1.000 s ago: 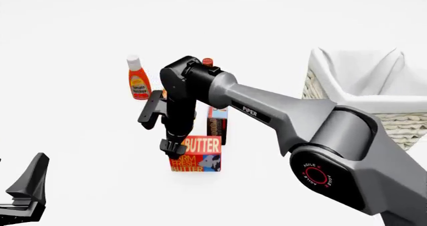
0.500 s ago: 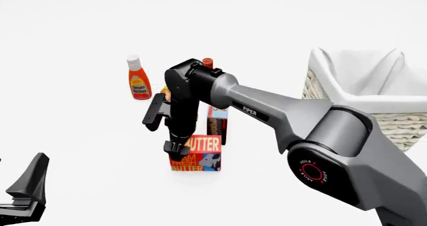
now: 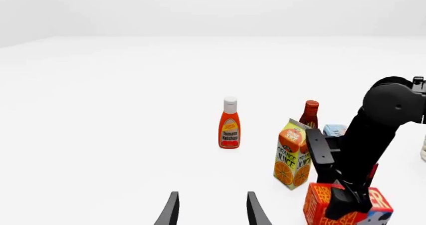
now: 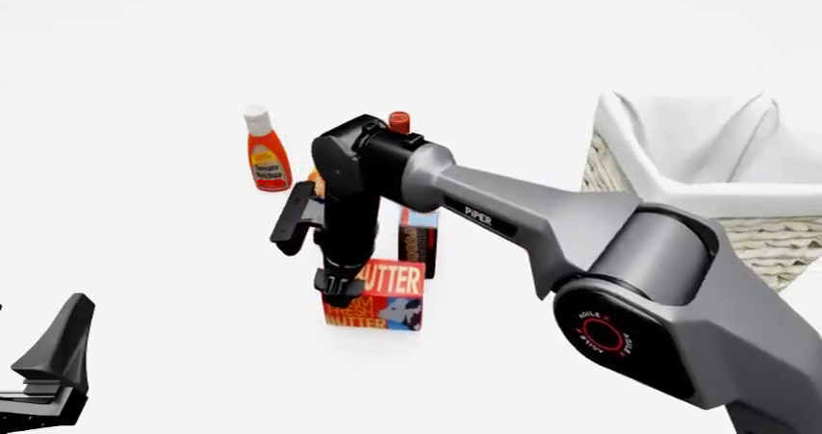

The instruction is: Pick the butter and place it in the basket.

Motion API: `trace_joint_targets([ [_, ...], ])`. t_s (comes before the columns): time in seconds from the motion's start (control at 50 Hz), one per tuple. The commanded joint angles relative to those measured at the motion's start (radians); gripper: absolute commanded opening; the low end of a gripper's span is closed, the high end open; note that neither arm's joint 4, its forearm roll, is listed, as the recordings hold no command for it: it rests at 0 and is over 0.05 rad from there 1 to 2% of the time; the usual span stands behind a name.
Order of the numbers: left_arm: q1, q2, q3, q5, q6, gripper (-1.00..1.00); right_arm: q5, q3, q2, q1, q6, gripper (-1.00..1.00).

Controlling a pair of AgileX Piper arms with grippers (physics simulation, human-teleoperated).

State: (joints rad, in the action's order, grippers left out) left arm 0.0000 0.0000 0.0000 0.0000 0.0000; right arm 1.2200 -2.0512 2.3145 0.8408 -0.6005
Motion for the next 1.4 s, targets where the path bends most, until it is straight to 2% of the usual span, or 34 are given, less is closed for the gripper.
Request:
trace_joint_targets([
  [0.02,0.000,0.000,0.000,0.000,0.000,1.00,-0.002,-0.006,-0.076,0.090,0.145,-1.00],
  [0.14,0.000,0.000,0.000,0.000,0.000,1.00,-0.052,0.070,-0.199,0.174,0.201,-1.00],
  [0.4,0.000,0.000,0.000,0.000,0.000,1.00,-0.069,0.102,-0.277,0.181,0.190,-1.00],
  [0.6,0.000,0.000,0.000,0.000,0.000,1.00,-0.144,0.140,-0.375,0.179,0.177,-1.00],
  [0.76,0.000,0.000,0.000,0.000,0.000,1.00,-0.267,0.198,-0.481,0.152,0.156,-1.00],
  [0.9,0.000,0.000,0.000,0.000,0.000,1.00,-0.404,0.308,-0.588,0.139,0.158,-1.00],
  [0.94,0.000,0.000,0.000,0.000,0.000,1.00,-0.417,0.317,-0.603,0.140,0.168,-1.00],
  [1.06,0.000,0.000,0.000,0.000,0.000,1.00,-0.516,0.391,-0.679,0.091,0.152,-1.00],
  [1.24,0.000,0.000,0.000,0.000,0.000,1.00,-0.650,0.498,-0.793,0.038,0.163,-1.00],
  [1.26,0.000,0.000,0.000,0.000,0.000,1.00,-0.681,0.518,-0.817,0.025,0.179,-1.00],
  [1.36,0.000,0.000,0.000,0.000,0.000,1.00,-0.722,0.559,-0.851,0.014,0.186,-1.00],
  [1.38,0.000,0.000,0.000,0.000,0.000,1.00,-0.775,0.604,-0.901,0.000,0.203,-1.00],
  [1.4,0.000,0.000,0.000,0.000,0.000,1.00,-0.788,0.617,-0.915,-0.005,0.209,-1.00],
])
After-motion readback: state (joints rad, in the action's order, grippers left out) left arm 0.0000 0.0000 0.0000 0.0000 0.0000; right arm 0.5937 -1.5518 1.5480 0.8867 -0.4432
